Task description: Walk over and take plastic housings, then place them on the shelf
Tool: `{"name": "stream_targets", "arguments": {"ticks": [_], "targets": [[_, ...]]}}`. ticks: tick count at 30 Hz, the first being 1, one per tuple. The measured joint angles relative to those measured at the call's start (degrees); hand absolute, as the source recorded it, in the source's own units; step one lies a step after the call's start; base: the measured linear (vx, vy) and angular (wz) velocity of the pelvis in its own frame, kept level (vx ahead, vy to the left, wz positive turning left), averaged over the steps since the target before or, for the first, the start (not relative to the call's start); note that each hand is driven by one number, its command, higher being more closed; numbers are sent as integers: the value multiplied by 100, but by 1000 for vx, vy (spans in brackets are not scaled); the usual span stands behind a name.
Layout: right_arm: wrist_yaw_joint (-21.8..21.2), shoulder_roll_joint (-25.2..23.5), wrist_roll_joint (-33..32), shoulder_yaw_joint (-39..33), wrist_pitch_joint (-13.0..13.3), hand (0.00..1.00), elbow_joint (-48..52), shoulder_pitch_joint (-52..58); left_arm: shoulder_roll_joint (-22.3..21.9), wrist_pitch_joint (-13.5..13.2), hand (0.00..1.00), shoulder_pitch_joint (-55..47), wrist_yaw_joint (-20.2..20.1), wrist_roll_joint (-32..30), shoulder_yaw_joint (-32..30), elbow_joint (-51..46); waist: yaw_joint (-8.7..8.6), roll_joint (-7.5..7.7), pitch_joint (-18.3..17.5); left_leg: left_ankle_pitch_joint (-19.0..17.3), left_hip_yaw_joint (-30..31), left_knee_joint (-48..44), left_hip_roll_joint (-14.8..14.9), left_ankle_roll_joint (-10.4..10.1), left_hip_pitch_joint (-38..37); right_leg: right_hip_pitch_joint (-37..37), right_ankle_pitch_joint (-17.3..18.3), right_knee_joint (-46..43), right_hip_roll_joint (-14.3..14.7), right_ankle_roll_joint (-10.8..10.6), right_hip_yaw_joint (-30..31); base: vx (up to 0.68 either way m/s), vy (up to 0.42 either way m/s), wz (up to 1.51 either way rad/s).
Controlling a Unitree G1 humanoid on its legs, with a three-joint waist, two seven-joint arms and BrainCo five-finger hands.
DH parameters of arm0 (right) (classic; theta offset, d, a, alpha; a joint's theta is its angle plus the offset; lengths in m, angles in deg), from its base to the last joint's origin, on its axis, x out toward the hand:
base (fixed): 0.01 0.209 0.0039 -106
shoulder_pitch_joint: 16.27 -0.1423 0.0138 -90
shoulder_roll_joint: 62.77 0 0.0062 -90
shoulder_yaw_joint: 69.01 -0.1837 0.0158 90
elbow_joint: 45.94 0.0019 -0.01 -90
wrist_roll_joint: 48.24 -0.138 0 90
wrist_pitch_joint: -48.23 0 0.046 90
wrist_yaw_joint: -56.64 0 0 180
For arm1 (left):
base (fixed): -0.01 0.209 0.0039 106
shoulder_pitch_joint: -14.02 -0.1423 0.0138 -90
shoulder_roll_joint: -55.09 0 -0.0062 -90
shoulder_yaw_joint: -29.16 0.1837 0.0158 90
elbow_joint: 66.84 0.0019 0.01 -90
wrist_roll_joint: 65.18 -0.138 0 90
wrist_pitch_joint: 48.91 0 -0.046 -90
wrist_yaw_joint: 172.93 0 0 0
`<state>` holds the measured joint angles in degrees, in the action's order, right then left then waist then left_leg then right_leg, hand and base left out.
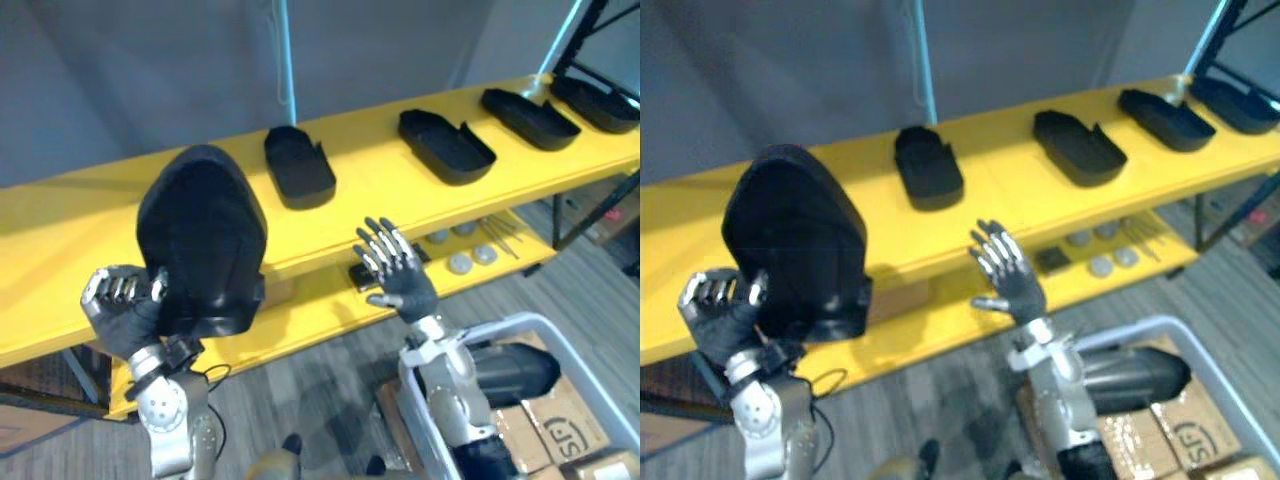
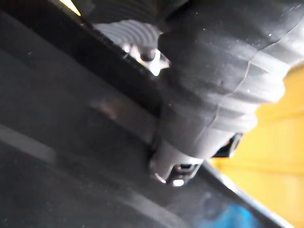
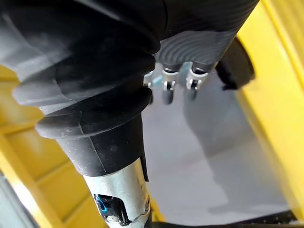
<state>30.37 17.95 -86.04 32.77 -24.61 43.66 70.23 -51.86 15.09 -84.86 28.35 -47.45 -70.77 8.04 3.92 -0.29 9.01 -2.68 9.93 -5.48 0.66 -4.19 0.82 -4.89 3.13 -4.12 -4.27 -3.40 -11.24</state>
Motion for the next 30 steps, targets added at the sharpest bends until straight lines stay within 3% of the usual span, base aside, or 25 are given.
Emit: {"name": "stream_targets", "arguments": {"ticks": [6,9,10,11,13,14,15,16,18,21,24,30], "targets": [[-50,-229,-207,383,30,0,-4,33,-3,25,100,-70,333,45,-10,0,-38,100,-96,-38,-68,88,-3,42,19,-45,-59,206,12,21,0,6,9,-3],[-94,-439,-200,719,35,0,-80,30,-20,66,100,-261,470,39,1,-4,-22,112,-160,-86,7,163,-5,59,52,-205,-47,290,-11,39,-306,13,-4,55],[-89,-536,-190,738,13,0,-121,36,-33,113,100,-310,478,46,-8,-2,-97,82,-150,-255,-698,193,200,229,57,-352,-50,353,-55,42,-671,47,-27,150],[-37,-506,-176,673,12,0,-117,25,-86,117,100,-317,444,46,7,21,-204,23,-217,-170,-1697,84,520,357,148,-512,-50,346,-87,43,-1162,61,-20,170],[42,-428,-124,525,7,0,-138,53,-122,115,100,-332,410,77,17,42,-216,-100,-279,-112,-2422,64,783,449,160,-593,-38,273,-120,56,-1502,61,42,136],[63,-279,-72,403,6,0,-166,57,-152,109,100,-390,375,193,21,42,-221,-234,-353,52,-2634,53,838,621,188,-605,27,97,-181,60,-1702,60,81,102],[63,-244,-73,376,6,0,-174,58,-159,105,100,-403,363,212,23,42,-221,-256,-366,108,-2630,51,833,646,203,-600,50,44,-190,52,-1729,78,130,94],[39,-155,-79,253,8,0,-245,45,-160,79,100,-481,334,243,42,33,-200,-288,-394,329,-2609,48,797,517,211,-554,254,-187,-300,13,-1711,40,79,45],[-4,-158,-118,102,49,0,-326,46,-156,41,100,-559,323,274,23,33,-159,-195,-407,399,-2560,101,637,208,212,-515,498,-329,-488,-123,-1689,51,80,32],[-9,-199,-249,71,80,0,-345,63,-166,40,100,-685,208,392,87,34,-199,-136,-393,490,-2593,256,533,89,158,-510,511,-263,-578,-163,-1676,26,42,0],[8,-258,-239,58,263,0,-319,84,-163,55,100,-664,-59,468,325,34,-327,-98,-419,855,-2599,940,366,84,-134,-534,484,-234,-637,-210,-1694,27,26,3],[154,-507,-192,69,405,0,-285,385,-84,258,100,-375,-461,471,484,35,-430,-39,-414,878,-2626,1021,268,120,-185,-521,308,-219,-697,-286,-1656,9,34,-1]]}}
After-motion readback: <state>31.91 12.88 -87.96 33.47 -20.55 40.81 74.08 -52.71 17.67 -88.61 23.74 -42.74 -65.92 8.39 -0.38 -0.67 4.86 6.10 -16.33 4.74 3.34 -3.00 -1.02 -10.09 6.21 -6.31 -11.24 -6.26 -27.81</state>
